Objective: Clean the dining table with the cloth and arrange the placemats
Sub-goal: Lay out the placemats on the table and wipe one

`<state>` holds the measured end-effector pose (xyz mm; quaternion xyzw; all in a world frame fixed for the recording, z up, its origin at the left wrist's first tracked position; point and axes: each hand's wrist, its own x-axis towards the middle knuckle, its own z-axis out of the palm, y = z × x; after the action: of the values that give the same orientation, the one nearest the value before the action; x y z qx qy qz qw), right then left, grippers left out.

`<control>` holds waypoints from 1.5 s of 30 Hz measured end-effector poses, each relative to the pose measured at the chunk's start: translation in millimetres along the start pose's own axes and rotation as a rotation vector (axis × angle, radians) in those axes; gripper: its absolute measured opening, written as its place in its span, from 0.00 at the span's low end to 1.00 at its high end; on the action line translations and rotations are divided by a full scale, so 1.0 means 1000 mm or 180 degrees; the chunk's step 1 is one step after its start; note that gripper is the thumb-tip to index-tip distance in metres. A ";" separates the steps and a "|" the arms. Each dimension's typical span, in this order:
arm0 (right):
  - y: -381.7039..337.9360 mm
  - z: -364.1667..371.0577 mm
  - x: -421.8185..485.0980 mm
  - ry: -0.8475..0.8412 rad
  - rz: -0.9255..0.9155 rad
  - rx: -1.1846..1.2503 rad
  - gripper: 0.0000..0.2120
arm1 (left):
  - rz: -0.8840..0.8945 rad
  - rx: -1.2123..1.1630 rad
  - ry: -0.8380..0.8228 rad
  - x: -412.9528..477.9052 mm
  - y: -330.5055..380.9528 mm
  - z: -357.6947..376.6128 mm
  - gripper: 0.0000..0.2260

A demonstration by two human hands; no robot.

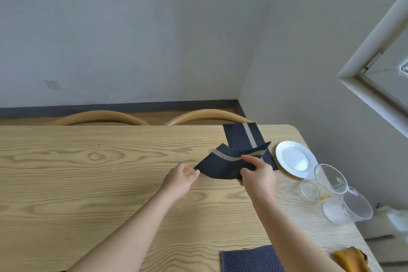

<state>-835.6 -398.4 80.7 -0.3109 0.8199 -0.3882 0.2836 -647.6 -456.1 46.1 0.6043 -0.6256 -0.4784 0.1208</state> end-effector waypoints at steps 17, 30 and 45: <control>-0.143 0.071 -0.081 -0.1359 -0.0634 0.0781 0.24 | -0.1709 -0.3217 0.0303 -0.020 -0.062 -0.077 0.22; -0.165 0.209 -0.089 -0.1270 -0.1155 -0.0277 0.26 | -0.0880 -0.2112 0.1850 -0.006 -0.169 -0.204 0.01; -0.154 0.336 -0.096 -0.1480 -0.1166 -0.1142 0.23 | -0.0833 -0.1137 0.2282 0.015 -0.252 -0.283 0.08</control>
<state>-491.7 -560.6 47.3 -0.5780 0.7191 -0.2012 0.3293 -283.3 -549.8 -2.7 0.7765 -0.3691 -0.3501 0.3719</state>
